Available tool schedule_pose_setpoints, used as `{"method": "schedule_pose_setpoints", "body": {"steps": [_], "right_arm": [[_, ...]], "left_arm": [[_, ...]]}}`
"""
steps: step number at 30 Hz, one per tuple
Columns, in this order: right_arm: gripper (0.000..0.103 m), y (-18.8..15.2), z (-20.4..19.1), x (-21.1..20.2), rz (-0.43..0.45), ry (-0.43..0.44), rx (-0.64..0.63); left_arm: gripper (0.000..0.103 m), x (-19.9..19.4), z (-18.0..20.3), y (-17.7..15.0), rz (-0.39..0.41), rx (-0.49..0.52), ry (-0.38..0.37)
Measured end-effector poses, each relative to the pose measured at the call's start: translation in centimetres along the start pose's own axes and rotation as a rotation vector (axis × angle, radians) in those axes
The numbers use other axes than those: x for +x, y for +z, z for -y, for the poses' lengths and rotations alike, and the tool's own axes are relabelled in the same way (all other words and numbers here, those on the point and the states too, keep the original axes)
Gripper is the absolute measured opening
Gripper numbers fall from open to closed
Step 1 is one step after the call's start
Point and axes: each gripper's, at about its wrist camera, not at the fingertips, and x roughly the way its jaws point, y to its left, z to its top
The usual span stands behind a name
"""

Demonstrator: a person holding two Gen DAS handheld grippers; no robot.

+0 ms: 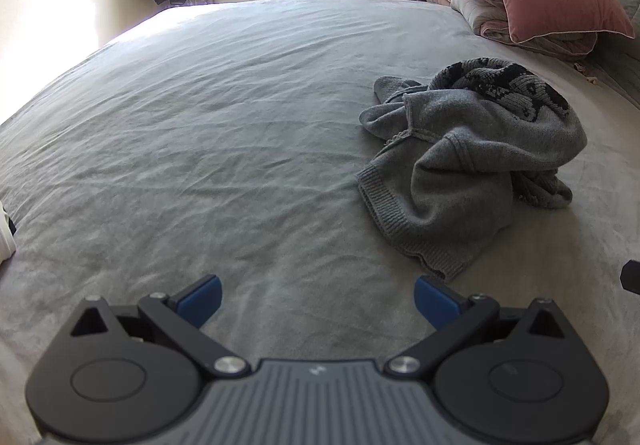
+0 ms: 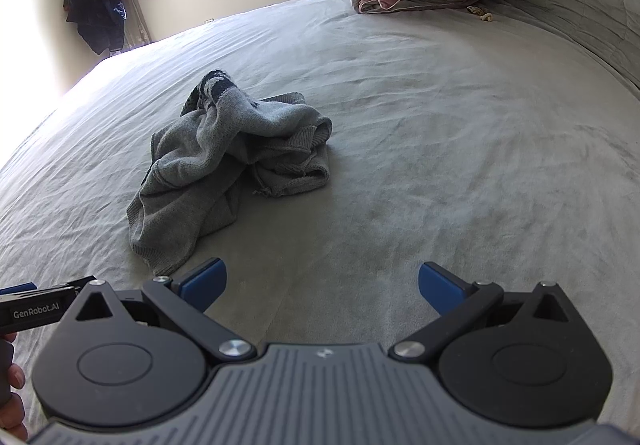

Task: Fold clothes

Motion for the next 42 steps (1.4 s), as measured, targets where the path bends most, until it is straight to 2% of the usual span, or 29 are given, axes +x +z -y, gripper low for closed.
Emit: {"method": "schedule_pose_setpoints", "body": {"steps": [14, 23, 28, 35, 42], "right_arm": [[0.103, -0.1, -0.8, 0.3, -0.004, 0.0, -0.018], [0.103, 2.1, -1.3, 1.3, -0.01, -0.011, -0.015], [0.103, 3.3, -1.6, 1.8, -0.013, -0.017, -0.013], [0.103, 6.0, -2.4, 2.3, 0.009, -0.02, -0.044], [0.103, 8.3, -3.7, 3.8, 0.083, 0.043, -0.078]], "left_arm": [[0.103, -0.1, -0.3, 0.3, -0.019, 0.006, 0.001], [0.103, 0.4, -0.9, 0.8, -0.038, -0.015, 0.008], [0.103, 1.0, -0.5, 3.4, -0.087, -0.009, -0.026], [0.103, 1.4, 0.7, 7.2, -0.039, 0.031, -0.02], [0.103, 5.1, 1.4, 7.1, 0.001, 0.025, -0.072]]}}
